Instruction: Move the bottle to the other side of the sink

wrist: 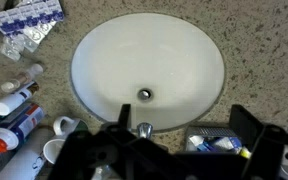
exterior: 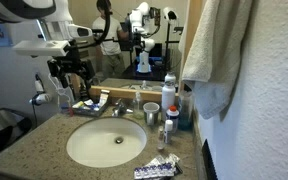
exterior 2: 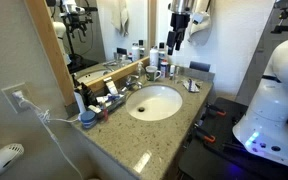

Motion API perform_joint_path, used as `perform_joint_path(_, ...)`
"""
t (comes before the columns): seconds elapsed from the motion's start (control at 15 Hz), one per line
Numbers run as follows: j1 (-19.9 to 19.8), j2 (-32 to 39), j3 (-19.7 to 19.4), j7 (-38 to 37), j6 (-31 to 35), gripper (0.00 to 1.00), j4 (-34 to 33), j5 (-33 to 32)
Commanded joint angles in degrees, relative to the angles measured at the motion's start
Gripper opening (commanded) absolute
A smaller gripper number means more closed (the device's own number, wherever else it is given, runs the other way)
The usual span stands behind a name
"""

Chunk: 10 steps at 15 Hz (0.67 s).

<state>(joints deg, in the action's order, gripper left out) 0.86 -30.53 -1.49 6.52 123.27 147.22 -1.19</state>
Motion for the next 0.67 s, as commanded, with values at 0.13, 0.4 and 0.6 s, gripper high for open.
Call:
perform_joint_path(0.13, 0.02, 0.0, -0.01, -0.03, -0.15, 1.0, -0.1, -0.01)
perform_joint_path(0.4, 0.03, 0.0, -0.01, -0.03, -0.15, 1.0, -0.1, -0.01)
perform_joint_path(0.6, -2.13, 4.6, -1.94, -1.31, 2.69, 1.0, -1.97, 0.06)
